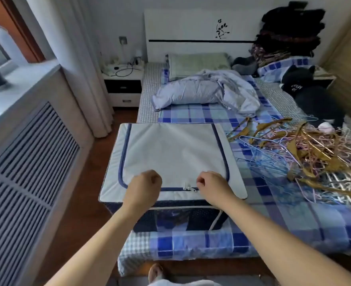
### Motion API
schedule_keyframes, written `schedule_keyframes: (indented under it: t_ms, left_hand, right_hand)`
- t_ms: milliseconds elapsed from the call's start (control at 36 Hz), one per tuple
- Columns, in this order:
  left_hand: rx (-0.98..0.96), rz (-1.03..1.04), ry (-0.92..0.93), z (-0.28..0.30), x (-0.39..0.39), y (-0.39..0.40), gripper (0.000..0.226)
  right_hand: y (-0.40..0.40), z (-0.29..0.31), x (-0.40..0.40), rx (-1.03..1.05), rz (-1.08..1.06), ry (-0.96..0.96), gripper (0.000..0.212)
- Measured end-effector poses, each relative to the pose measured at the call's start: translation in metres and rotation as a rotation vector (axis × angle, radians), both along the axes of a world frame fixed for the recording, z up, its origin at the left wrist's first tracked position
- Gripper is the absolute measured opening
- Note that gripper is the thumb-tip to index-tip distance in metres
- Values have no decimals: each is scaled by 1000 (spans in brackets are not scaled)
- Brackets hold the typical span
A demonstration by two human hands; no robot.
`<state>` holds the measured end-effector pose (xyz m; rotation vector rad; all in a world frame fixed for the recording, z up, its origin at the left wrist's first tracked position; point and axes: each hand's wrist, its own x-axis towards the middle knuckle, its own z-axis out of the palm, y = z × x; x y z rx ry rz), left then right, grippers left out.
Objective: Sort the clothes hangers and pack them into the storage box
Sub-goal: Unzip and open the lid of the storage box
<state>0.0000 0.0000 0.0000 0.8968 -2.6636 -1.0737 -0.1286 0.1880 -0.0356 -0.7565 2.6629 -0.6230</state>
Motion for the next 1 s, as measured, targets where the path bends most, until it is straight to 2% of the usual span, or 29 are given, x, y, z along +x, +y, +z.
schedule_keyframes:
  t_ms: [56,139,306,444,556,667,750,833,944,1000]
  left_hand:
    - [52,-38,-42,-13,-1,2,18]
    - [75,-155,-94,-33,3,12,20]
    - [5,-253,-113,-49,2,11,25]
    - [151,-241,-107,-64,0,7,23]
    - [109,-243,-50,-66,-10,14,22]
    - [-79,-351,-17,-72,-29,26,48]
    - [-307,-475,-62,-79,-40,32,45]
    - [-381,-478,-42,-81,-46,32,17]
    - [-429,-468,-72,-87,-50,34,42]
    - [-388,-439,-154,-87,-50,36,39]
  right_hand:
    - [-6,-12,5,82,14,-29,15]
    - [-13,-27,13,175,8,10,27]
    - [-26,-38,14,145,0,122,14]
    - [-24,-40,14,148,34,248,12]
    - [-21,-35,23,91,2,331,13]
    - [-25,-28,31,47,-46,246,11]
    - [-26,-24,28,42,-43,155,9]
    - [-22,-19,17,22,-37,37,13]
    - [-8,-19,0,27,-85,-79,26]
    - [8,-22,-11,71,-106,-97,26]
